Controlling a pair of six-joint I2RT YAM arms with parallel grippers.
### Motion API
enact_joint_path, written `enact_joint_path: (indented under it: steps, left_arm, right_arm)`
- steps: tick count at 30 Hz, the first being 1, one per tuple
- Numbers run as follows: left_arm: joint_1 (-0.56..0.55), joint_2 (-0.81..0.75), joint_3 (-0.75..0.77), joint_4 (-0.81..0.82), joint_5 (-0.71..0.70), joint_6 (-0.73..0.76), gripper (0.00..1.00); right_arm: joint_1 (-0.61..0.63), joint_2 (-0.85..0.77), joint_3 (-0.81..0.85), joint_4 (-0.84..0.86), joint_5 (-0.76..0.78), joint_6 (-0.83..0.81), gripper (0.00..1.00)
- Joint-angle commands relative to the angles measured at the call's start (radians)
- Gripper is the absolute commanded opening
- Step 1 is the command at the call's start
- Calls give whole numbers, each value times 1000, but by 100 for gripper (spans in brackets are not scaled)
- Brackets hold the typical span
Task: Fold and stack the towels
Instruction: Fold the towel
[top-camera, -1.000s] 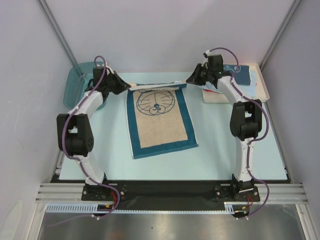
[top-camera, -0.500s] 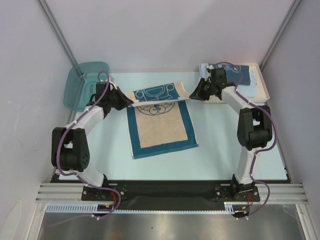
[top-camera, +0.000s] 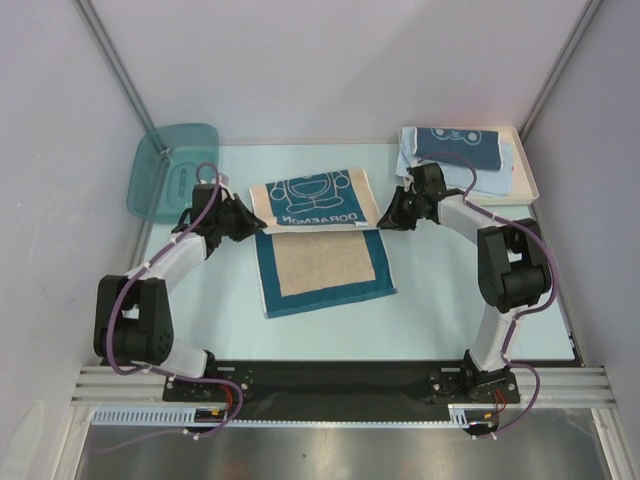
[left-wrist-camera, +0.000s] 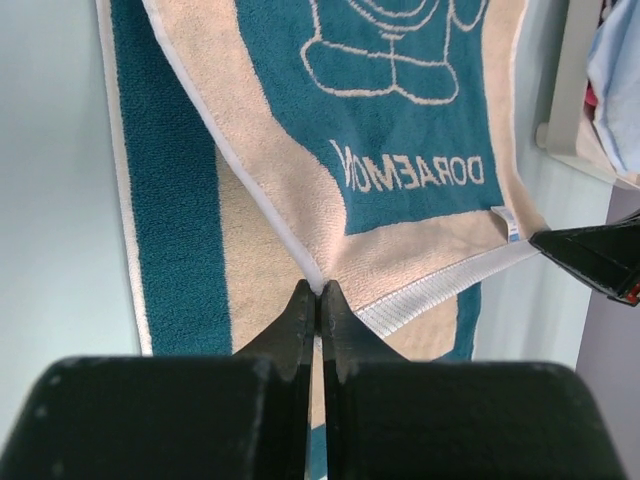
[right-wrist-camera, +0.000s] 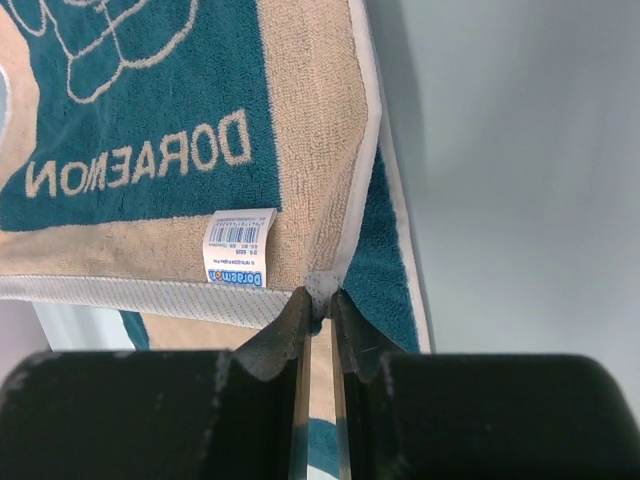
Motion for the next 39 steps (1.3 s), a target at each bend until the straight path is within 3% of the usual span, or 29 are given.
enact_joint_path:
  steps: [1,9,20,39]
  left_arm:
    - [0,-86,3,-9,-31,11,0]
    - [-14,-155,-50,-83,-32,48,0]
    - [-42,-212,-184,-60,-5,43,0]
    - [-45,-358,-210,-146,39,72,0]
  right_arm:
    - [5,-88,-13,33,39,11,0]
    - [55,-168,-99,30,83,7,0]
    - [106,-214,-204,64,135,19,0]
    - [129,-343,-282,45,203,7,0]
